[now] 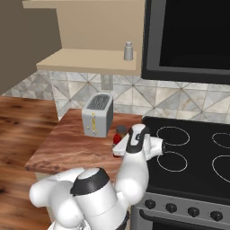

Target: Collect the turmeric, ketchup, and shaker from the cabinet and place them next to the stove.

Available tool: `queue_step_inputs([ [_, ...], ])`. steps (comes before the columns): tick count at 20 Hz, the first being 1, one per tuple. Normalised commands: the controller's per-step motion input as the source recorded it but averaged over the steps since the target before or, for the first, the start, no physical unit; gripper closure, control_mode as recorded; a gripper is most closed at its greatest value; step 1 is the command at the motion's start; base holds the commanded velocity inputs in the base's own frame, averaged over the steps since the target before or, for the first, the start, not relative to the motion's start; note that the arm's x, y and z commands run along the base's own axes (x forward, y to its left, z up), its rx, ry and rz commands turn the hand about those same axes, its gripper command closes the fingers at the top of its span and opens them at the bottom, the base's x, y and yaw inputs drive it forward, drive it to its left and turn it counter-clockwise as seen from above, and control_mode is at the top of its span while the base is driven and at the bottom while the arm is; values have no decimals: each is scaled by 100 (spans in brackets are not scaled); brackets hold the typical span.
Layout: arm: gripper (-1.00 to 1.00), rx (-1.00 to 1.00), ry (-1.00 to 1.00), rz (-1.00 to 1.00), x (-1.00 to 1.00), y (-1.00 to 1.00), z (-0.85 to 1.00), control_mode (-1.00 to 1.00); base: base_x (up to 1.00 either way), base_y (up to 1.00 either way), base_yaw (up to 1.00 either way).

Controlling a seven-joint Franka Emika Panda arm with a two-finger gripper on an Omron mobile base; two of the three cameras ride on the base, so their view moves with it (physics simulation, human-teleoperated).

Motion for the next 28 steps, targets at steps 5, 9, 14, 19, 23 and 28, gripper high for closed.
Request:
queue_step_inputs([
  [5, -100, 0, 0, 0, -11, -1, 13, -100, 0, 0, 0],
  [9, -100, 0, -2, 0, -9, 0, 44, -100, 0, 0, 0],
  [14, -100, -1, -5, 0, -4, 8, 60, -100, 0, 0, 0],
  [19, -100, 0, -7, -6, -11, 32, 75, -100, 0, 0, 0],
  [23, -100, -1, -2, -16, -13, 58, 78, -100, 0, 0, 0],
  [28, -100, -2, 0, -25, -12, 53, 73, -100, 0, 0, 0],
])
